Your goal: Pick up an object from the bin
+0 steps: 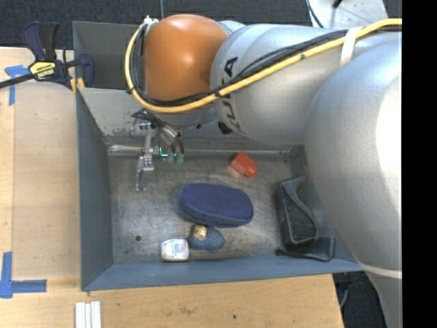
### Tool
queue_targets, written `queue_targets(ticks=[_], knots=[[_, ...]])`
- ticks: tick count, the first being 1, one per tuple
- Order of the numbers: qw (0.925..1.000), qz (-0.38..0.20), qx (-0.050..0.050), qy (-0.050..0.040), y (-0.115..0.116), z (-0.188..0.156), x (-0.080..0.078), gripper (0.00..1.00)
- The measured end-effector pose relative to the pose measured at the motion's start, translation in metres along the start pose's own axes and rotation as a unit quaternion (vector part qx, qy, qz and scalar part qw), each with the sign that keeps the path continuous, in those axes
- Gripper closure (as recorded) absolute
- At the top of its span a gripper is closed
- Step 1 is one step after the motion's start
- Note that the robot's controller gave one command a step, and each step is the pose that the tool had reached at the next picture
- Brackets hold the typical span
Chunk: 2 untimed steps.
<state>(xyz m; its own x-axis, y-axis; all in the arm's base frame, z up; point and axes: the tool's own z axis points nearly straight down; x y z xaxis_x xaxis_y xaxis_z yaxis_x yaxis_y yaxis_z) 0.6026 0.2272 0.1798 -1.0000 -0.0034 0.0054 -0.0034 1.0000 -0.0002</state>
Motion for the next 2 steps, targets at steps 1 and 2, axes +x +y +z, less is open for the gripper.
queue_targets(ticks=[1, 2], knots=[[0.9999, 0.014, 0.0, -0.0019, 0.016, 0.021, 0.004, 0.0], [0.9996, 0.029, 0.001, -0.0021, -0.052, 0.105, 0.009, 0.0]])
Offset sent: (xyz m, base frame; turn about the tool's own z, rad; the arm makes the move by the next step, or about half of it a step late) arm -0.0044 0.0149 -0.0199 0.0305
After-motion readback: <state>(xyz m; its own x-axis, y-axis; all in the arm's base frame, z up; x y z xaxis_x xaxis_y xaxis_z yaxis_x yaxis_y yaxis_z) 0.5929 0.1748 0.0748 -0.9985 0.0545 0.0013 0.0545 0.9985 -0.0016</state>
